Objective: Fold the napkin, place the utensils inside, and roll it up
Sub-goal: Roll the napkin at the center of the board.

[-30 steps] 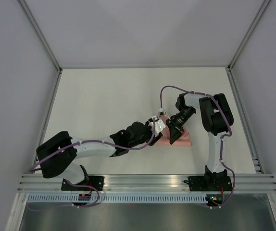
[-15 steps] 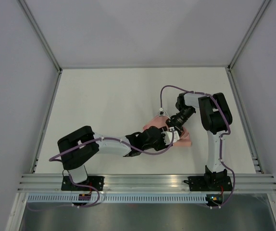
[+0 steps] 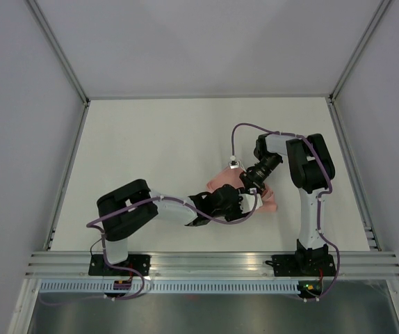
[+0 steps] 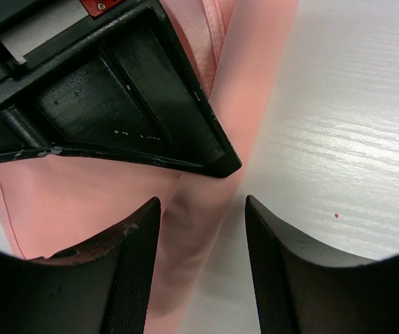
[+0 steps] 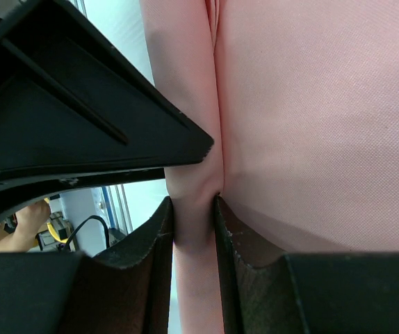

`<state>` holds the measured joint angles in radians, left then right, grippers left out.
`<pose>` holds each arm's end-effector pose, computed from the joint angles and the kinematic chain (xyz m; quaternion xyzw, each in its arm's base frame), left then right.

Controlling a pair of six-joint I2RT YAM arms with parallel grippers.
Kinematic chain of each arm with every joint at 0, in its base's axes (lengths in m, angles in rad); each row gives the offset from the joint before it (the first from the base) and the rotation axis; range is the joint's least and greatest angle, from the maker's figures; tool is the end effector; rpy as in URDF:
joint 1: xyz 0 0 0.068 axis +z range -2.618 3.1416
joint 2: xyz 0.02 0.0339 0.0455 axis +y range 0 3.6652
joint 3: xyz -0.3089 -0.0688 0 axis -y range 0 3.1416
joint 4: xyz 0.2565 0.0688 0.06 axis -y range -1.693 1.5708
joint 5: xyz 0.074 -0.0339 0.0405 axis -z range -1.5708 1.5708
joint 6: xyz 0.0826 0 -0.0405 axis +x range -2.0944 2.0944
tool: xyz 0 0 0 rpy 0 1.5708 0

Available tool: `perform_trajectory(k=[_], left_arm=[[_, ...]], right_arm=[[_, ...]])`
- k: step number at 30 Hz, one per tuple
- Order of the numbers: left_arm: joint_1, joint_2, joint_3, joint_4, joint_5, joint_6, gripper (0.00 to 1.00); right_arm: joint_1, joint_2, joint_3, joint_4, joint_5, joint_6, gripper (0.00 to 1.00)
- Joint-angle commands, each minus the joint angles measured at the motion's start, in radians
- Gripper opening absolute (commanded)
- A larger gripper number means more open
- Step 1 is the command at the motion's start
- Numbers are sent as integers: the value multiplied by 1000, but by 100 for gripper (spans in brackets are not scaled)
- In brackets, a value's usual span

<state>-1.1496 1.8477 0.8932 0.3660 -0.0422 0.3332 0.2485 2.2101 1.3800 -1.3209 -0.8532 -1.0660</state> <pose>0.1797 -0.3927 0.1491 0.5880 0.6569 -0.1701 0.4402 0.3252 0.1467 0.1053 0.4392 -0.7629 -0.4673 0.0814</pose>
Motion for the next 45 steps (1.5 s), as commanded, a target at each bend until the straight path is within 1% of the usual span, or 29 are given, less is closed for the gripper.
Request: perform_trajectory(k=[1, 5, 8, 9, 11, 12, 14, 16, 17, 19, 20, 21, 22, 23, 24, 25, 26, 29, 32, 35, 38, 40, 42, 43, 44, 45], left_arm=[[1, 28, 50, 5, 25, 44, 57], [25, 51, 56, 2, 38, 33, 55], [39, 64, 59, -7, 86, 26, 52], [42, 70, 62, -15, 97, 26, 48], [48, 80, 73, -45, 132, 23, 43], [50, 91, 79, -58, 146, 21, 39], [57, 99, 93, -99, 191, 20, 36], [62, 110, 102, -145, 225, 17, 30], [73, 116, 116, -165, 266, 10, 24], [88, 134, 138, -212, 310, 1, 20], [102, 140, 153, -251, 355, -5, 17], [108, 145, 161, -263, 370, -8, 12], [113, 151, 165, -275, 383, -10, 10], [125, 157, 176, -289, 418, -14, 9], [129, 160, 181, -311, 429, -16, 6], [136, 162, 184, -318, 442, -17, 5], [148, 169, 188, -322, 464, -20, 4], [162, 182, 210, -354, 490, -28, 2], [178, 191, 225, -360, 521, -39, 2], [202, 197, 245, -407, 565, -59, 2], [229, 212, 291, -459, 622, -72, 2], [254, 238, 331, -536, 654, -75, 2], [266, 258, 384, -579, 697, -82, 3], [280, 275, 407, -591, 708, -88, 3], [286, 286, 418, -616, 725, -94, 3], [291, 295, 429, -625, 732, -100, 4]], right_arm=[[-8, 51, 16, 163, 117, -49, 13], [-9, 45, 16, 163, 117, -48, 13], [-9, 43, 22, 163, 115, -42, 13], [-9, 43, 22, 161, 115, -42, 13], [-9, 43, 27, 163, 117, -34, 13], [-9, 43, 27, 161, 115, -32, 13], [-9, 40, 31, 161, 115, -29, 13], [-9, 33, 30, 163, 115, -28, 14], [-9, 28, 28, 169, 115, -20, 16], [-14, 13, 22, 183, 112, -12, 21], [-15, -3, 24, 186, 111, -8, 24], [-20, -10, 24, 186, 103, -5, 32], [-23, -19, 27, 184, 98, -5, 37], [-26, -39, 30, 181, 92, -3, 43], [-32, -49, 33, 172, 80, -5, 46], [-37, -68, 39, 164, 74, -8, 50], [-46, -78, 45, 158, 66, -8, 55], [-63, -115, 68, 138, 52, -6, 61], [-100, -142, 97, 131, 45, 12, 63], [-129, -173, 120, 130, 34, 31, 64], [-185, -213, 125, 127, 7, 29, 64], [-212, -268, 99, 124, -13, 6, 64], [-241, -328, 56, 167, -29, -14, 64], [-242, -405, -6, 195, -27, -12, 64], [-279, -449, -45, 228, -24, -6, 65], [-281, -496, -127, 305, -6, 14, 65]])
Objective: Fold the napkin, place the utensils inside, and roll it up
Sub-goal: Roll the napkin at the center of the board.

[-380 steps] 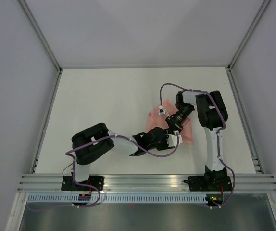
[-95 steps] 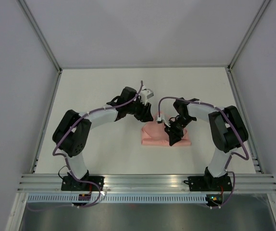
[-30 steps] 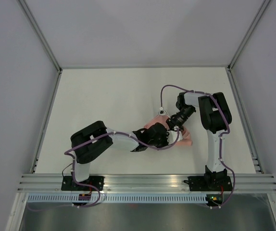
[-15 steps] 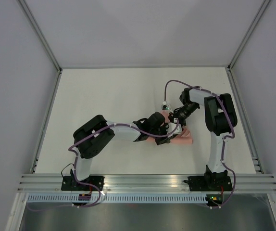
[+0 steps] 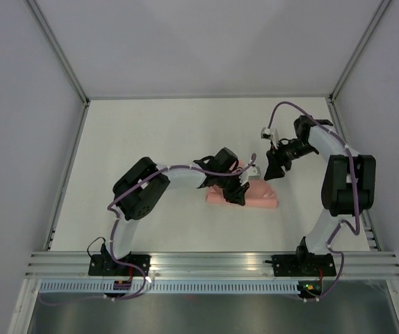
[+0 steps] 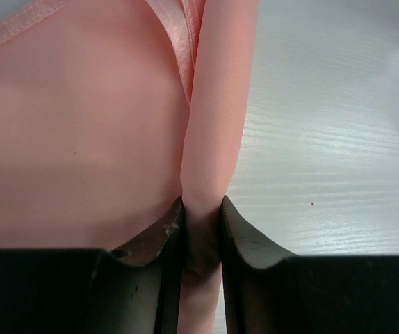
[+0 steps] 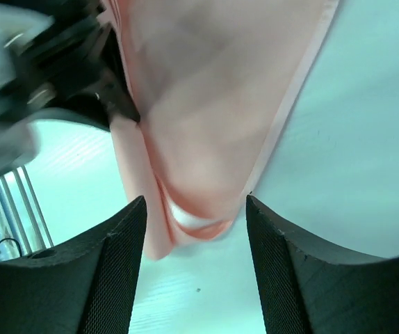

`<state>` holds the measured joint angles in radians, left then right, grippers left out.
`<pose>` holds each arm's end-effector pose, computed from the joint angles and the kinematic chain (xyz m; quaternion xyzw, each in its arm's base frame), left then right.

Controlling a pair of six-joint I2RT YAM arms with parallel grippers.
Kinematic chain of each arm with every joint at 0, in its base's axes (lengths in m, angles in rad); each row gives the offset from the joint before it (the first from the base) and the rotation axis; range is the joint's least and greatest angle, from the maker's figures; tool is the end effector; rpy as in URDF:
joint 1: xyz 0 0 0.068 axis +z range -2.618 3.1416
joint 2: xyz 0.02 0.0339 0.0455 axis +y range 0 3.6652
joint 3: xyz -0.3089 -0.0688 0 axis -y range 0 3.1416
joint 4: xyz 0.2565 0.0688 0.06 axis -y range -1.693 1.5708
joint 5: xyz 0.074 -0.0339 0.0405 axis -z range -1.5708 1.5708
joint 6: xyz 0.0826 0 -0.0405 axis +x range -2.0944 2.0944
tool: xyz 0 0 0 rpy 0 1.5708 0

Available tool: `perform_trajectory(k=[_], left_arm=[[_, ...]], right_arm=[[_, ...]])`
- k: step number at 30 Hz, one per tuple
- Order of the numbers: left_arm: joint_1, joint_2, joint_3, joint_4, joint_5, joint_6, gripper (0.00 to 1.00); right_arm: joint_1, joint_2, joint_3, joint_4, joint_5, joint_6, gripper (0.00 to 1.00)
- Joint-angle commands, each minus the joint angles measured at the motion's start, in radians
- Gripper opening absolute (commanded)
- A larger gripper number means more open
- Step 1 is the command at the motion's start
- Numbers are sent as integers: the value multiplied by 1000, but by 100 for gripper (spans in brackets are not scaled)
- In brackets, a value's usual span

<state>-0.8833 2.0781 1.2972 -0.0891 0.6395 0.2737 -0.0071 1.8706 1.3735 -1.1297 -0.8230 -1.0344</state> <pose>0.2697 -0.4061 0.1383 0.5779 0.6876 -0.3794 0.2223 0.3584 0.0580 0.2091 -0.4404 0.8034 0.3596 0.1767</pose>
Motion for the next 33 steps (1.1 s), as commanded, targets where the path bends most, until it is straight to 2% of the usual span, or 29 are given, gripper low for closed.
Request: perform_trajectory(k=[1, 7, 11, 13, 17, 26, 31, 33], left_arm=[[33, 80, 45, -182, 58, -47, 4], [66, 154, 143, -274, 152, -67, 6], [78, 215, 217, -349, 201, -71, 6], [84, 230, 253, -386, 207, -76, 6], [87, 258, 278, -403, 223, -97, 7], [93, 275, 294, -426, 226, -116, 9], [93, 272, 297, -432, 230, -113, 9], [96, 272, 301, -437, 238, -111, 10]], right_arm=[[-25, -250, -164, 155, -31, -7, 65], [4, -609, -489, 427, 65, 46, 67], [171, -801, -712, 701, 232, 134, 71], [234, -861, -807, 769, 306, 174, 72], [373, -864, -884, 901, 375, 221, 73], [585, -713, -933, 1057, 567, 214, 73], [628, -659, -949, 1114, 637, 214, 72], [630, -657, -952, 1116, 645, 214, 69]])
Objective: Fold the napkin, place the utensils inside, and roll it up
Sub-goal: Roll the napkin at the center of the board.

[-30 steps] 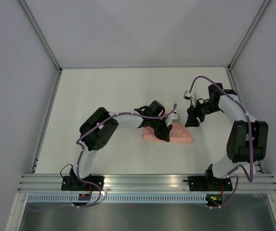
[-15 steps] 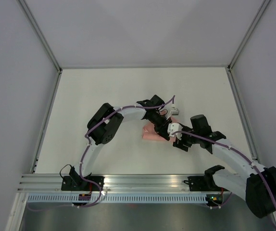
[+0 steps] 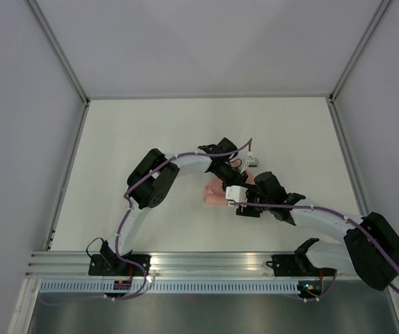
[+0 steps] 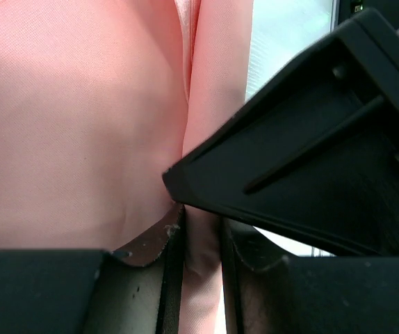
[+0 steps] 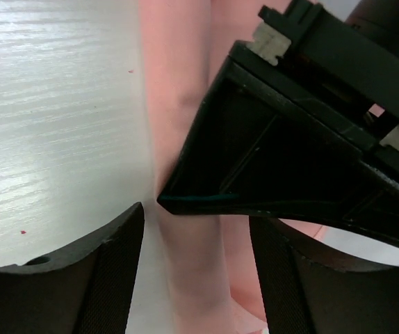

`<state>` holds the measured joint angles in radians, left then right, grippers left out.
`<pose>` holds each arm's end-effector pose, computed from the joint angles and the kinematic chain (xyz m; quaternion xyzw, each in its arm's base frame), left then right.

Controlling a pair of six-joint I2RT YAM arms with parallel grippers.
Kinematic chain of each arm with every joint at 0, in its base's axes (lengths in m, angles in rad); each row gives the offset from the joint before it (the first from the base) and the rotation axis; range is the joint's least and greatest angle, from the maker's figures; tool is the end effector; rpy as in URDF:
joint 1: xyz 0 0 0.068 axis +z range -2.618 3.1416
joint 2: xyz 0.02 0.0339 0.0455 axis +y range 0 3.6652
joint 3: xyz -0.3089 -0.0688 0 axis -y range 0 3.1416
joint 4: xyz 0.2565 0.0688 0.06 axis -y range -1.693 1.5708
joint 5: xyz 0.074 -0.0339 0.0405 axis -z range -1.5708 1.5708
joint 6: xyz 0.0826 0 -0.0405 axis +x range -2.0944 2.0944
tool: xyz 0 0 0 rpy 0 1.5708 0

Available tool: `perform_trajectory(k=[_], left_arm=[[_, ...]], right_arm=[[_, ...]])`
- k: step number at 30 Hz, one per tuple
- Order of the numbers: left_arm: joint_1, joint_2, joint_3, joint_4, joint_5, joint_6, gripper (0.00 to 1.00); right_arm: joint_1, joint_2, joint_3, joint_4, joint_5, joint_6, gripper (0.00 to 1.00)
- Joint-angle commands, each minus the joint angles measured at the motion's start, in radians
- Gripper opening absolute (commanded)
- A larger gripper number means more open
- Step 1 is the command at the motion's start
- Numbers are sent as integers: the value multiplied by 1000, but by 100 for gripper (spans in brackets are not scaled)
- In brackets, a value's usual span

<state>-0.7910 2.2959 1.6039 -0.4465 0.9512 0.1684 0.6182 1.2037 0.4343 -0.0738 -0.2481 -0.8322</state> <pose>0.3120 -0.4112 0.1165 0.4879 0.7250 -0.4841 0.0445 0.1819 0.1542 0.1514 -0.6481 0.6648 0.0773 0.3634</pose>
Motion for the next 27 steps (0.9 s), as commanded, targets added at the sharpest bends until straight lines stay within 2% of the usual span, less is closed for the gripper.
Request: perform_trajectory(k=[1, 3, 8, 12, 23, 27], left_arm=[[4, 53, -4, -80, -72, -6, 12], [6, 48, -4, -81, -66, -4, 15], [15, 28, -5, -81, -55, 2, 36], [30, -9, -1, -74, -68, -4, 43], [104, -183, -58, 100, -144, -102, 49], [131, -269, -125, 167, -244, -133, 49]], right_arm=[[6, 14, -12, 60, 73, 13, 67], [6, 33, -9, 55, 81, 12, 58], [6, 69, 0, 17, 79, -2, 42], [6, 77, 6, -10, 72, -5, 26], [2, 129, 106, -156, -14, 7, 21], [-31, 186, 181, -250, -92, -5, 20]])
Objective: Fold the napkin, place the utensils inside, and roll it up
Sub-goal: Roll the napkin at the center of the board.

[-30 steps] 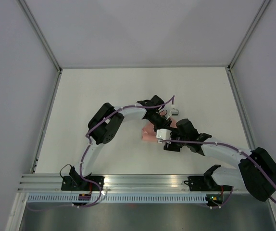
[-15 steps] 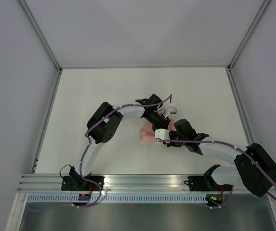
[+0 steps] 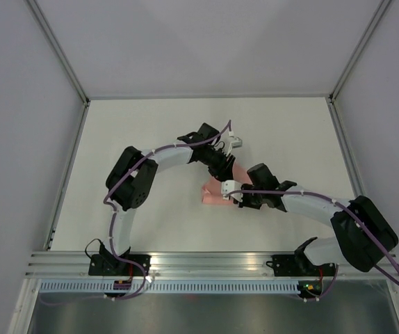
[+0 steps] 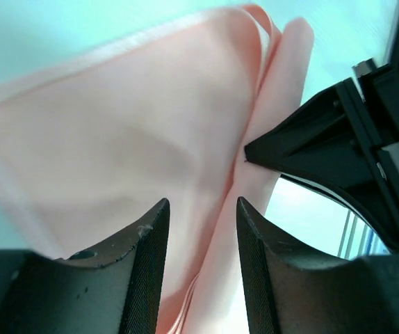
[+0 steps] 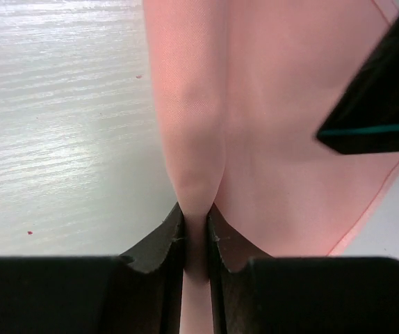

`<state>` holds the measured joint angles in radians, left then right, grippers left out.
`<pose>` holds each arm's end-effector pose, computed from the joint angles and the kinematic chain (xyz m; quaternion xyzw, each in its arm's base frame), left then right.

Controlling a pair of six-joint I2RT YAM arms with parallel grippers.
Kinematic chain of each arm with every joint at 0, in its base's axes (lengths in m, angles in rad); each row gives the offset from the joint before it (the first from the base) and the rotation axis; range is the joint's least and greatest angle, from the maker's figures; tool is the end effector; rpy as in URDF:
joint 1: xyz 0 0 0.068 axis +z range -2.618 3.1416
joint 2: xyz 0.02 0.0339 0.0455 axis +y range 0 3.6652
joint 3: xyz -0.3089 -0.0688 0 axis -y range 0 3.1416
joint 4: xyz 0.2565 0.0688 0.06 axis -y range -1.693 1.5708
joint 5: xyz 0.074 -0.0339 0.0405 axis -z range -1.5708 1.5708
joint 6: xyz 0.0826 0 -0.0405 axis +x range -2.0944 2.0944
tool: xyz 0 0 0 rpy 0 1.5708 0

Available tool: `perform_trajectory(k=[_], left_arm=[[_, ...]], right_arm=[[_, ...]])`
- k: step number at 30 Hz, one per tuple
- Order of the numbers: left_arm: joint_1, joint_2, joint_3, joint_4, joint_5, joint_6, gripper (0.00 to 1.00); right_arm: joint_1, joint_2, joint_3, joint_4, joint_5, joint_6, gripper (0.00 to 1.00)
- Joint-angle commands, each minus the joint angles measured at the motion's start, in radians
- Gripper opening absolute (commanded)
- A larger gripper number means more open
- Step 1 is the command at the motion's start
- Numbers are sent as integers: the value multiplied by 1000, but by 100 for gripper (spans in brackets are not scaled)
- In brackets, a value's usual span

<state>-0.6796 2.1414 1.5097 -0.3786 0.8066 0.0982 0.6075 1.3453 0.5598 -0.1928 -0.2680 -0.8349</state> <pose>0.3507 -0.3600 0.1593 0.4356 0.7767 -0.4342 0.1356 0.2014 0.1667 0.1481 -0.6552 0.6861 0.0941 0.3019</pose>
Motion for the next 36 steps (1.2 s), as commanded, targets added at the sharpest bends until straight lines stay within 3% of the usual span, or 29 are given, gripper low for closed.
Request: perform_trajectory(k=[1, 8, 14, 19, 25, 36], left_arm=[[25, -135, -48, 121, -124, -71, 49], [51, -352, -259, 325, -421, -173, 51], [51, -529, -501, 584, -596, -241, 53], [16, -658, -712, 811, -673, -168, 56], [-185, -658, -819, 945, -802, 59, 57], [-406, -439, -740, 949, -889, 305, 63]], right_arm=[[-28, 72, 90, -175, -107, -9, 20], [-129, 259, 290, -402, -264, -85, 19], [-227, 477, 497, -620, -387, -193, 18], [-267, 662, 673, -803, -425, -260, 18], [-290, 811, 813, -925, -454, -308, 18], [-310, 917, 896, -975, -455, -306, 18]])
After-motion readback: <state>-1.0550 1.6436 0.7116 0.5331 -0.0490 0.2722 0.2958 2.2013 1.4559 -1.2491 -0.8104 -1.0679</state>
